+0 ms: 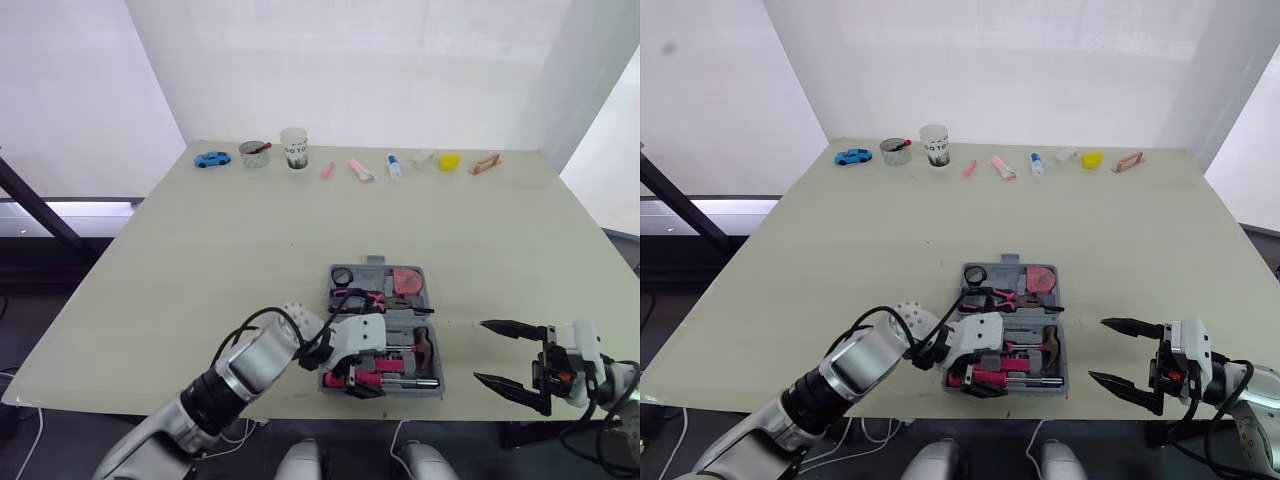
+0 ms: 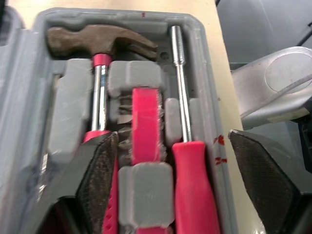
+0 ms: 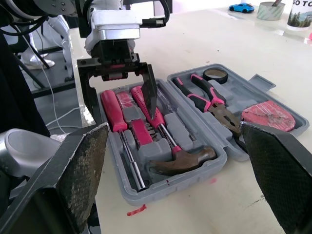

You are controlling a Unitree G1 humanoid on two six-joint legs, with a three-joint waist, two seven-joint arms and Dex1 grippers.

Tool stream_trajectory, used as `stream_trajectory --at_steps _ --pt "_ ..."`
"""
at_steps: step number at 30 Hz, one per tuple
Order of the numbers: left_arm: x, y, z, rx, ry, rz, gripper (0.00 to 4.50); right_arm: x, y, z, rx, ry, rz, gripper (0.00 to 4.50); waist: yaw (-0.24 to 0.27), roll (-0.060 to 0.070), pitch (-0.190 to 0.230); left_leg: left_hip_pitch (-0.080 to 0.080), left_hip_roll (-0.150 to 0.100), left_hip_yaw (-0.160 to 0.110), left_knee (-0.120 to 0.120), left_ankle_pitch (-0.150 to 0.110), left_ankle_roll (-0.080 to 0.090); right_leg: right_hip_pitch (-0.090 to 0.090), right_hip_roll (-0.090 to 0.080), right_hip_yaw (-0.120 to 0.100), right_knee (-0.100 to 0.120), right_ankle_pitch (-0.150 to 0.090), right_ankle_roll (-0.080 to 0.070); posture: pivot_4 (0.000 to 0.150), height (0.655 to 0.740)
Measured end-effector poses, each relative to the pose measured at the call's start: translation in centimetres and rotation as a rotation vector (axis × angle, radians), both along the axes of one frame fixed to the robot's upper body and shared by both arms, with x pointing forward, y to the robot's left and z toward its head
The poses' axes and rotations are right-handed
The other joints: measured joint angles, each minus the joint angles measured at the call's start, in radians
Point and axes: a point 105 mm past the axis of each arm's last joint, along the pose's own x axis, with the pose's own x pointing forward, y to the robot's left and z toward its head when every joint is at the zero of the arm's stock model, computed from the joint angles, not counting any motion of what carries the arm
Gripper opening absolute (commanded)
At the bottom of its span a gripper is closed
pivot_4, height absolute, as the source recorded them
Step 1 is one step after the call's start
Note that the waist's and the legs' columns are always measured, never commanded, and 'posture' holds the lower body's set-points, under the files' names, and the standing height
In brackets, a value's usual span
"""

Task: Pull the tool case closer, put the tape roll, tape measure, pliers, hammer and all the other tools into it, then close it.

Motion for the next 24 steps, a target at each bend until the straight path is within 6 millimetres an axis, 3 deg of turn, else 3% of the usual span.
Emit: stream_trajectory --at_steps 11,14,15,18,20,21,22,24 --pt "0.9 0.5 3.0 -0.222 0.013 0.049 3.96 0.1 0.0 0.0 -0.001 -0.002 -0.008 4.50 0.000 0.000 0.000 0.000 0.000 0.000 0.000 0.000 0.000 0.000 0.000 0.000 0.000 0.000 0.000 0.150 0.7400" --pt "0.6 0.7 2.9 -0.256 0.018 0.013 3.34 0.1 0.0 0.0 0.000 -0.002 -0.010 4.50 0.000 0.000 0.000 0.000 0.000 0.000 0.000 0.000 0.000 0.000 0.000 0.000 0.000 0.000 0.000 0.150 0.7400" --pt "0.4 0.7 2.7 -0.269 0.030 -0.001 2.82 0.1 0.0 0.0 0.001 -0.003 -0.011 4.50 0.000 0.000 0.000 0.000 0.000 0.000 0.000 0.000 0.000 0.000 0.000 0.000 0.000 0.000 0.000 0.150 0.7400" --pt "0.1 0.7 2.4 -0.282 0.038 -0.021 1.85 0.2 0.0 0.0 0.001 -0.005 -0.012 4.50 0.000 0.000 0.000 0.000 0.000 0.000 0.000 0.000 0.000 0.000 0.000 0.000 0.000 0.000 0.000 0.150 0.7400" --pt "0.0 0.8 2.3 -0.289 0.032 -0.035 1.76 0.2 0.0 0.0 0.001 -0.007 -0.012 4.50 0.000 0.000 0.000 0.000 0.000 0.001 0.000 0.000 0.000 0.000 0.000 0.000 0.000 0.000 0.000 0.150 0.7400" --pt "-0.1 0.7 2.0 -0.303 0.033 -0.040 1.19 0.2 0.0 0.1 0.001 -0.009 -0.013 4.50 0.000 0.000 0.000 0.000 0.000 0.000 0.000 0.000 0.000 0.000 0.000 0.000 0.000 0.000 0.000 0.150 0.7400" --pt "-0.4 0.5 1.6 -0.320 0.045 -0.043 0.97 0.2 0.1 0.1 0.003 -0.012 -0.014 4.50 0.000 0.000 0.000 0.000 0.000 0.001 0.000 0.000 0.000 0.000 0.000 0.000 0.000 0.000 0.000 0.150 0.7400" --pt "-0.4 0.5 1.4 -0.329 0.041 -0.045 0.08 0.2 0.1 0.1 0.005 -0.013 -0.015 4.50 0.000 0.000 0.000 0.000 0.000 0.001 0.000 0.000 0.000 0.000 0.000 0.000 0.000 0.000 0.000 0.150 0.7400"
